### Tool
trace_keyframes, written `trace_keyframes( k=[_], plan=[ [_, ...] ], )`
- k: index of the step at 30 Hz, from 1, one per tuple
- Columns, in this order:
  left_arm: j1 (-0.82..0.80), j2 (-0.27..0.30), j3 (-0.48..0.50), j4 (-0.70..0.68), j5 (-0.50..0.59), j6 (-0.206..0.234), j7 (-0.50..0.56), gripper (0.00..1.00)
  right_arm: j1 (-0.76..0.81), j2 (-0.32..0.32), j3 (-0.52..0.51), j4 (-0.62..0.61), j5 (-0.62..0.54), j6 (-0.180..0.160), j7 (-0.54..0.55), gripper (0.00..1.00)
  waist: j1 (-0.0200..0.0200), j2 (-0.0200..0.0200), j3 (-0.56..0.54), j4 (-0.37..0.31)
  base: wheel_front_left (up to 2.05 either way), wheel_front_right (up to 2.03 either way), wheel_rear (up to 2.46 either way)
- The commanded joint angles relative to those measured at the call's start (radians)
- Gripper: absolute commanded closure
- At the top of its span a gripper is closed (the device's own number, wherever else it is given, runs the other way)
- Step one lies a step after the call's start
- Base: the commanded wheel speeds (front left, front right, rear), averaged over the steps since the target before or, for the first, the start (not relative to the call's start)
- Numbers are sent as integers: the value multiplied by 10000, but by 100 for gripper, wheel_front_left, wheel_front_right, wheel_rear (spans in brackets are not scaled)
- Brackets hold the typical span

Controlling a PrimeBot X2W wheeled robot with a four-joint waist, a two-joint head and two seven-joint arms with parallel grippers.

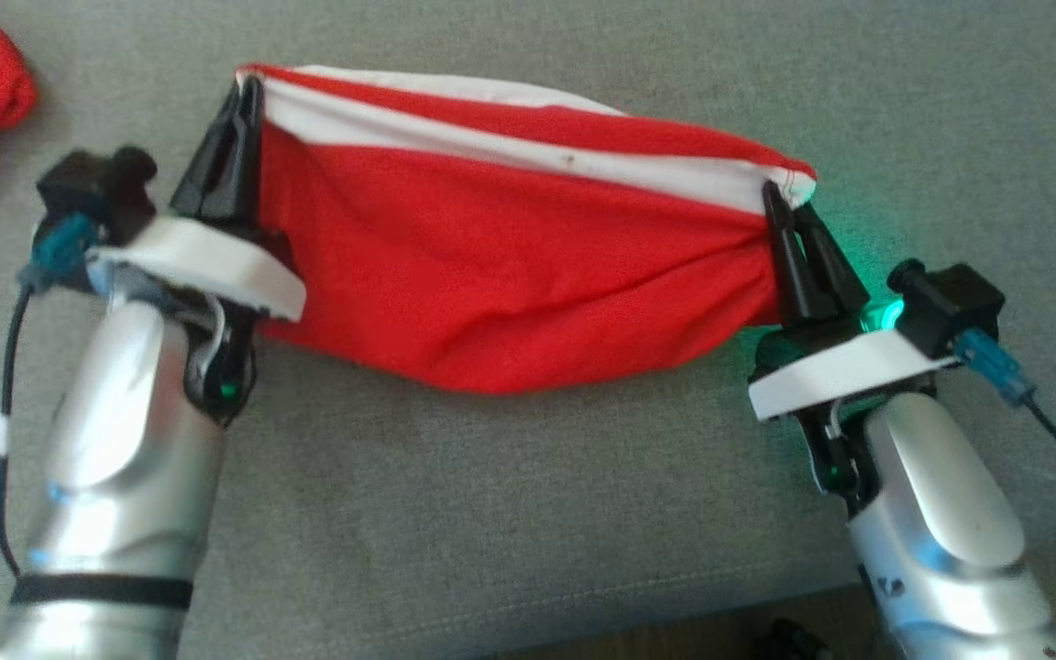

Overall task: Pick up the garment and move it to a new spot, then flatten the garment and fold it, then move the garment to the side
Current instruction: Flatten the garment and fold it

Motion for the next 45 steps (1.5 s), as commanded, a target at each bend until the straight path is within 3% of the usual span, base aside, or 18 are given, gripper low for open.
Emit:
trace_keyframes(
  k=[1,15,16,17,18,19,20,33,45],
  plan=[
    [-618,286,270,75,134,24,-48,100,-238,97,230,-84,148,-9,-124,100,-1,0,335,-103,0,0,0],
    [-1848,139,52,1910,637,166,-52,100,-715,100,408,56,364,-9,-132,100,-1,0,535,-66,0,0,0],
    [-1841,106,54,1947,647,201,-52,100,-701,100,382,43,341,-9,-132,87,-1,0,487,-47,0,0,0],
    [-1827,63,62,1967,650,234,-52,81,-672,100,351,40,319,-9,-132,68,-1,0,432,-22,0,0,0],
    [-1827,63,62,1967,650,234,-52,81,-672,100,351,40,319,-9,-132,68,-1,0,432,-22,0,0,0],
    [-1796,14,64,1980,650,259,-52,51,-634,100,323,43,294,-9,-132,51,-1,0,367,2,0,0,0],
    [-1748,-37,64,1991,646,278,-52,0,-592,100,298,36,275,-9,-132,0,-1,0,291,28,0,0,0],
    [-633,-472,39,2130,245,341,77,0,277,100,-389,-220,-210,-9,-133,0,-1,0,-933,352,0,0,0],
    [433,-599,-223,1698,-314,606,2725,0,1138,100,-1159,-1163,-620,-9,-133,0,-1,0,-1574,328,0,0,0]
  ],
)
